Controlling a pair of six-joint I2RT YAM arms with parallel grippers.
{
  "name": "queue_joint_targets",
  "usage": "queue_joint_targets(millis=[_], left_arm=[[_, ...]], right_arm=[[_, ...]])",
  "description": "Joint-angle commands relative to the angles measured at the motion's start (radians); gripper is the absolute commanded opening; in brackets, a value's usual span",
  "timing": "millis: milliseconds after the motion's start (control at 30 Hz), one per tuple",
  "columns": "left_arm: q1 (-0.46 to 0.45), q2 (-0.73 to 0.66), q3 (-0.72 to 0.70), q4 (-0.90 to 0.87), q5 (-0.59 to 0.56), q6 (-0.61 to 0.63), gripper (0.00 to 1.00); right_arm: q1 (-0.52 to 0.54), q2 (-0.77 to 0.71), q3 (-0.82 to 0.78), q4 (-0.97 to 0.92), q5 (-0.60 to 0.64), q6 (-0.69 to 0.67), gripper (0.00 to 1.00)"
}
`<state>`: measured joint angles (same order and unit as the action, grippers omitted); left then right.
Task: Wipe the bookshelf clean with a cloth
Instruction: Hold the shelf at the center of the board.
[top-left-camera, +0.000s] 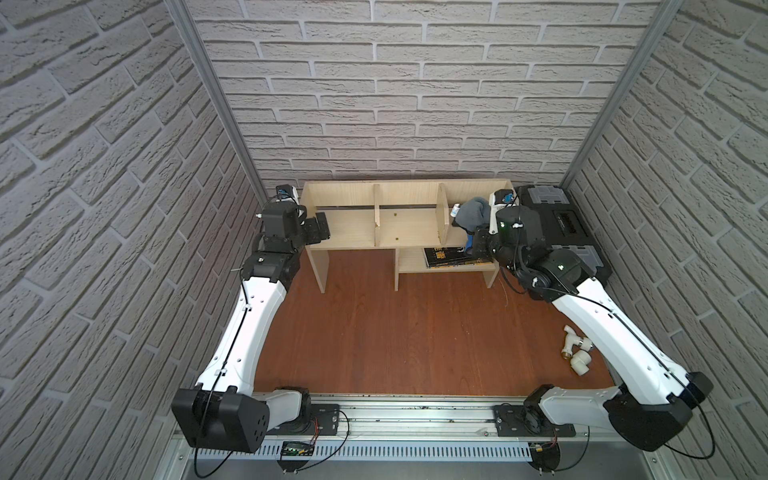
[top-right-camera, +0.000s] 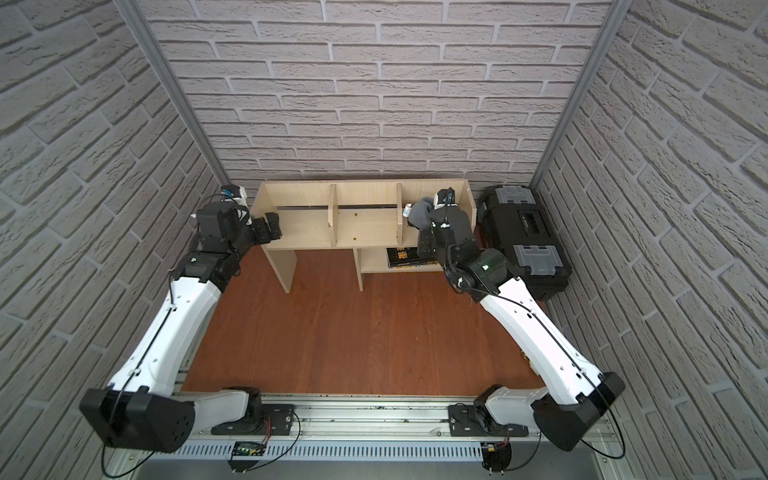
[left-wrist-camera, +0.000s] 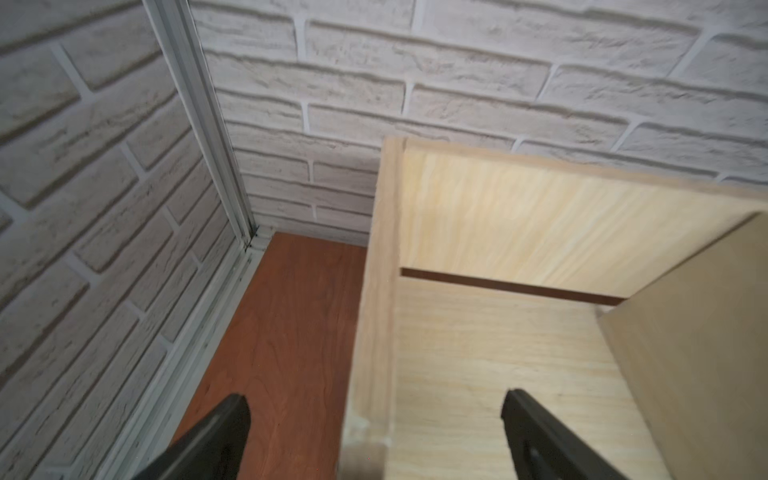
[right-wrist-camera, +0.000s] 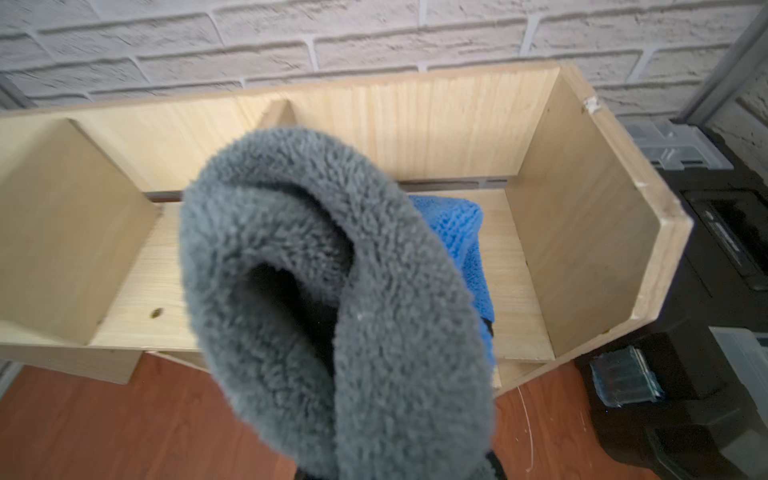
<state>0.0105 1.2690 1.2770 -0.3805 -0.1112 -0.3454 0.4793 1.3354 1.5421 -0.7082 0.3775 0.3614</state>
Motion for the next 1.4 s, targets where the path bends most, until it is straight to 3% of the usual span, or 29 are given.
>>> queue_joint_targets(millis=[0,233,400,500,567,800,1000,1067,1267,1367], left_arm=[[0.023,0.002,0.013,0.049,0.048,-0.028,0.98],[0.049,0.049,0.002,0.123,0.096,-0.010,0.97],[0.059,0.110,-0.020,0.202,0.242,-0.037,0.79],[0.057,0.123,-0.031,0.220,0.261,-0.049,0.66],[0.055,0.127,-0.033,0.220,0.260,-0.047,0.62],[0.056,0.121,-0.039,0.211,0.242,-0.045,0.41],[0.042,0.100,-0.064,0.226,0.233,-0.046,0.38],[0.041,0.103,-0.061,0.223,0.241,-0.047,0.37],[0.039,0.106,-0.062,0.216,0.237,-0.046,0.30],[0.037,0.108,-0.062,0.213,0.235,-0.044,0.29]], right_arm=[[-0.034,0.040,0.061,-0.026,-0.055,-0.005,0.03],[-0.062,0.095,-0.017,0.071,-0.111,0.003,0.03],[-0.064,0.116,-0.072,0.175,-0.259,0.000,0.03],[-0.065,0.110,-0.087,0.221,-0.297,0.003,0.03],[-0.065,0.113,-0.070,0.202,-0.240,-0.004,0.02],[-0.096,0.124,0.001,0.053,0.163,0.006,0.03],[-0.114,0.119,-0.023,0.048,0.280,0.020,0.03],[-0.114,0.133,-0.026,0.056,0.241,0.019,0.03],[-0.096,0.127,-0.071,0.205,-0.138,0.048,0.03],[-0.096,0.134,-0.050,0.228,-0.193,0.087,0.03]])
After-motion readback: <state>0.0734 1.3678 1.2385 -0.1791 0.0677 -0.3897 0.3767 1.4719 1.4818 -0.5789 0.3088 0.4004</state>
